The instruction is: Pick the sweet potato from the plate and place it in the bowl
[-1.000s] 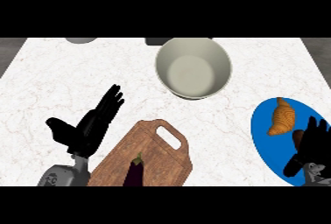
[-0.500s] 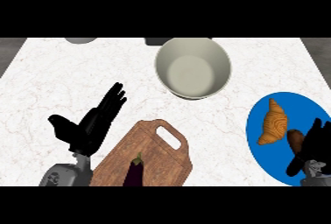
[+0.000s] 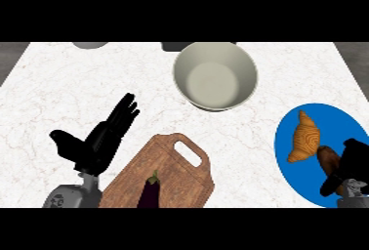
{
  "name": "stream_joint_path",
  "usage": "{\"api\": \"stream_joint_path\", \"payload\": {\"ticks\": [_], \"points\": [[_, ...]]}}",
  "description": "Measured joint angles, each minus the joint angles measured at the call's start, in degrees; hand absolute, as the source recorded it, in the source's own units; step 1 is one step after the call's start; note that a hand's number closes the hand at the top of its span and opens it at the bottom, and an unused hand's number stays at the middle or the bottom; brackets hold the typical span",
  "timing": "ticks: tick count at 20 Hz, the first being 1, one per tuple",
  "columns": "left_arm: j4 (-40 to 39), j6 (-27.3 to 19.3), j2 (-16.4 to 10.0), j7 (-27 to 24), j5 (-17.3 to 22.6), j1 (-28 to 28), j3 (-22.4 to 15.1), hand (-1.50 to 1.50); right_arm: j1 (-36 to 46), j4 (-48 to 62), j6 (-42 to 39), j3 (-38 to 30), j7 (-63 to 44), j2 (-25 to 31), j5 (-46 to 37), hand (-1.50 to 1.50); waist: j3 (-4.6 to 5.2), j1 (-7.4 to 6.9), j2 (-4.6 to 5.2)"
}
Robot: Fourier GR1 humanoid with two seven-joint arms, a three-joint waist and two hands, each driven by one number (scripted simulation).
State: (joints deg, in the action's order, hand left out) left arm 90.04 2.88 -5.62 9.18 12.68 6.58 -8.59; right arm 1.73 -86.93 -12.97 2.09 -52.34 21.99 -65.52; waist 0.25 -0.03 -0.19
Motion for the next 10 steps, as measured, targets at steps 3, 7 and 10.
{"api": "stream_joint_path", "payload": {"ticks": [3,7,10], "points": [[0.2,0.6,0.1,-0.6,-0.7,-1.0,0.0,0.0,0.7,2.2,2.0,-0.3,2.7,0.3,-1.2,1.5,0.2,-0.07,-0.08],[-0.2,0.9,0.9,-1.0,-1.1,-1.0,0.3,0.0,1.7,5.5,4.1,-0.4,5.3,0.2,-2.9,1.5,0.71,-0.06,-0.29],[-0.2,1.0,0.9,-0.2,-1.1,-0.2,1.0,0.0,1.1,4.5,3.0,0.0,5.7,0.2,-3.9,1.5,0.64,0.08,-0.25]]}}
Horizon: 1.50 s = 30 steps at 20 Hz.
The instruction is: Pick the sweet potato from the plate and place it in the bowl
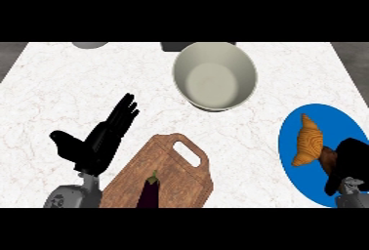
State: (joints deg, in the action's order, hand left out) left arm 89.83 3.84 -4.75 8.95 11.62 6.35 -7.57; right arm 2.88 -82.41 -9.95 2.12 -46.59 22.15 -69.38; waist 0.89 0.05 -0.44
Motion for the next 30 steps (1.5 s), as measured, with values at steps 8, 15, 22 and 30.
{"api": "stream_joint_path", "payload": {"ticks": [8,15,22,30], "points": [[-0.3,-0.4,1.1,0.9,-1.0,1.1,-0.2,0.0,0.7,-0.6,-1.6,5.0,-3.0,-3.4,-7.1,1.5,0.29,-0.04,0.08],[-1.2,1.3,2.2,1.3,-1.3,3.4,-2.7,0.0,12.8,-1.0,-4.9,17.4,-10.0,-17.3,-4.0,1.5,-0.34,-6.22,1.16],[-2.5,2.3,2.6,1.7,-1.0,4.9,-3.4,0.0,27.5,0.4,-1.4,24.9,-17.7,-20.7,2.0,1.5,-0.71,-8.27,1.13],[-4.1,2.3,2.7,1.7,-1.0,6.0,-2.9,0.0,45.1,3.3,-0.1,27.7,-22.9,-21.1,2.2,1.5,-0.56,-7.89,0.54]]}}
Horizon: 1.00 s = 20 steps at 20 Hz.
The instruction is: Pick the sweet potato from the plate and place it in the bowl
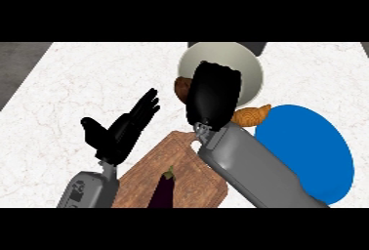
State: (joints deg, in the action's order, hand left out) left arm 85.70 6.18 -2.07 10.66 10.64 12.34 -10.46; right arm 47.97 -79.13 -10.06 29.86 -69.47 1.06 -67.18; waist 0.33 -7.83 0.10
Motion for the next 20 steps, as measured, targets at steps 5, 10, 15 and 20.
{"api": "stream_joint_path", "payload": {"ticks": [5,10,15,20], "points": [[-0.6,0.1,-0.2,-0.5,-0.1,-0.6,0.3,0.0,8.6,3.7,-0.3,-1.3,-0.9,0.0,0.5,1.5,0.02,0.57,-0.17],[-0.6,0.0,-0.4,-1.0,0.0,-0.7,0.8,0.0,16.2,8.3,0.0,-3.9,-1.2,0.0,0.8,1.5,-0.01,1.36,-0.13],[-0.3,-0.6,-0.5,-1.5,-0.6,-1.4,1.1,0.0,21.5,14.0,0.9,-6.7,-1.7,-0.1,0.7,1.5,-0.07,2.42,-0.03],[0.5,-1.3,-0.3,-0.7,-0.3,-1.1,1.8,0.0,24.2,18.9,3.7,-9.3,-1.7,-0.2,0.7,1.5,-0.17,3.68,0.16]]}}
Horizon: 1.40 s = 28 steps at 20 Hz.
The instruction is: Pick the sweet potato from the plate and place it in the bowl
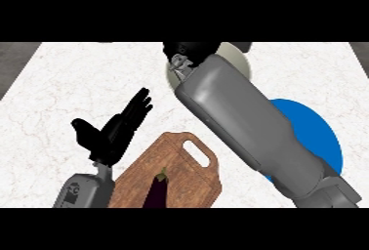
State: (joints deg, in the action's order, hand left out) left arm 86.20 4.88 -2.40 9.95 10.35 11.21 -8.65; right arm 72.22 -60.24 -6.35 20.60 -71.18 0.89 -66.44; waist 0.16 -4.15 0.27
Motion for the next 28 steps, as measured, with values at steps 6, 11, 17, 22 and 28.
{"api": "stream_joint_path", "payload": {"ticks": [6,11,17,22,28], "points": [[1.5,0.4,-0.9,-0.5,0.3,-1.9,0.8,0.0,0.4,8.4,4.3,-4.2,3.4,-0.2,-2.7,1.5,-0.07,1.28,0.19],[1.7,0.3,-1.1,-0.3,0.2,-2.1,1.2,0.0,-0.7,17.2,8.8,-7.6,7.3,1.3,-5.7,1.5,-0.1,1.73,0.45],[1.4,0.7,-1.1,-1.0,0.2,-2.1,1.5,0.0,-1.1,27.5,12.0,-13.9,9.6,3.4,-5.2,1.5,-0.13,1.65,0.73],[1.4,0.3,-0.4,-1.1,-0.3,-2.1,0.9,0.0,-2.4,32.0,17.2,-20.1,10.7,4.6,-3.1,-1.5,-0.17,1.57,0.85],[2.8,0.7,-0.7,-0.8,0.0,-2.8,1.1,0.0,-4.9,32.6,30.0,-25.1,16.1,4.7,-0.3,-1.5,-0.23,1.53,0.79]]}}
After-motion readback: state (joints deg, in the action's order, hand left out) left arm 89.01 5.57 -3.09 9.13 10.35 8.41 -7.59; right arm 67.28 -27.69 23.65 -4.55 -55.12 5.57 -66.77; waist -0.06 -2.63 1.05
